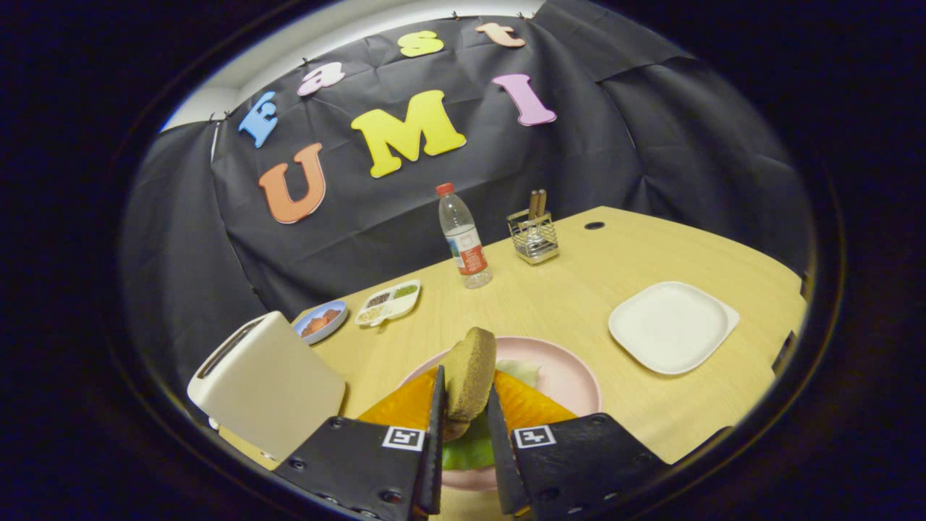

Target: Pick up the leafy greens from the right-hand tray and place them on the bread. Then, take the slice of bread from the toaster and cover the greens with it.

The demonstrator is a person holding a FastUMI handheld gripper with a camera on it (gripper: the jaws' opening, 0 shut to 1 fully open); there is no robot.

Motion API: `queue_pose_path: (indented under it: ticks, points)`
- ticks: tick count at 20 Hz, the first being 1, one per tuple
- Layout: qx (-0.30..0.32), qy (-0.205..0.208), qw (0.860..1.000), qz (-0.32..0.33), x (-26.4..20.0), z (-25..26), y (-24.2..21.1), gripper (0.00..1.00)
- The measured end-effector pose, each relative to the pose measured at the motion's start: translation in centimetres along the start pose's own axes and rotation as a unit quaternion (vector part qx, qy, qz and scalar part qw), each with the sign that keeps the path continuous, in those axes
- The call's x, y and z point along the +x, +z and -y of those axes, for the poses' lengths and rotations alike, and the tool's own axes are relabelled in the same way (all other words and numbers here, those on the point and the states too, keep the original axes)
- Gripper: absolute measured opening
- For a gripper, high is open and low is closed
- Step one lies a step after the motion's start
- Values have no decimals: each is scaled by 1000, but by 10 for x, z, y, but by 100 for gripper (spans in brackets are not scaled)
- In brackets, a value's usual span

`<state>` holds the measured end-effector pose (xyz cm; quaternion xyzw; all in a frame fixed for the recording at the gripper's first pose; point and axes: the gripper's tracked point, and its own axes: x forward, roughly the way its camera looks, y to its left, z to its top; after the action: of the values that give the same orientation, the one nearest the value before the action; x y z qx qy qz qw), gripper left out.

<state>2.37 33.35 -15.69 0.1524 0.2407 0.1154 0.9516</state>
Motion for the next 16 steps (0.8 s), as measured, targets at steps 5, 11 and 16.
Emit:
queue_pose_path:
  ticks: [5, 11, 16]
  points:
    - [5, -16, 1000, -9, 7, 24, -2, 54]
    - [-6, -26, 999, 25, -5, 45, 21, 72]
    - [-113, -20, 982, 152, -56, 57, 83, 96]
